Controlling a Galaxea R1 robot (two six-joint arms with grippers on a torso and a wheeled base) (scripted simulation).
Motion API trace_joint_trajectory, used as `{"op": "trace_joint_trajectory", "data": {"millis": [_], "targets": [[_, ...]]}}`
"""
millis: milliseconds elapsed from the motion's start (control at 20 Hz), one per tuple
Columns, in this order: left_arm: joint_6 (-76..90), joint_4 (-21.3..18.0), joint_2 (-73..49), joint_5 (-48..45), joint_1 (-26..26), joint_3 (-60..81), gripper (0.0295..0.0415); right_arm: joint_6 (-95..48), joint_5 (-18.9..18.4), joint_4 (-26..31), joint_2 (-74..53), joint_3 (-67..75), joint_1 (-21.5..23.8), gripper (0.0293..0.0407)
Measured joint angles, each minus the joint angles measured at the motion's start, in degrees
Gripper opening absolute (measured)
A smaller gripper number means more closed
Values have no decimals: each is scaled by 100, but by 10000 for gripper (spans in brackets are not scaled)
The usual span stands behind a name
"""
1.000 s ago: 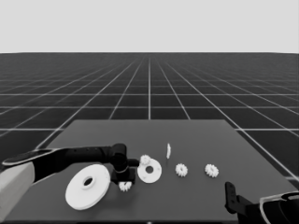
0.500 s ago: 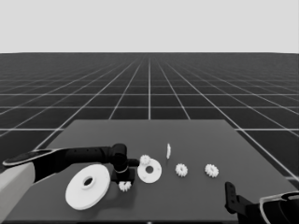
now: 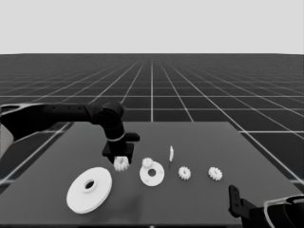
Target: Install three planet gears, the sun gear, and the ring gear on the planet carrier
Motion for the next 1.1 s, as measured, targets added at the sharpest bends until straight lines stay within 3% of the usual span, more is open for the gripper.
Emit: {"op": "trace_joint_trajectory", "data": {"millis": [200, 550, 600, 650, 700, 800, 1050, 1100], "targets": [[-59, -10, 1360, -5, -4, -1299, 312, 0, 0, 0, 0, 0, 0, 385], [39, -7, 1699, -1, 4, -1736, 312, 0, 0, 0, 0, 0, 0, 385], [1, 989, 1690, 7, 822, -1702, 312, 0, 0, 0, 0, 0, 0, 385], [136, 1584, 1717, -1, 1527, -1863, 312, 0, 0, 0, 0, 0, 0, 385], [301, 1915, 1753, -48, 1908, -2074, 312, 0, 0, 0, 0, 0, 0, 385], [496, 2198, 1805, -136, 2218, -2345, 312, 0, 0, 0, 0, 0, 0, 385], [599, 2327, 1837, -194, 2345, -2494, 312, 0, 0, 0, 0, 0, 0, 385], [602, 2331, 1838, -197, 2349, -2499, 344, 0, 0, 0, 0, 0, 0, 385]]}}
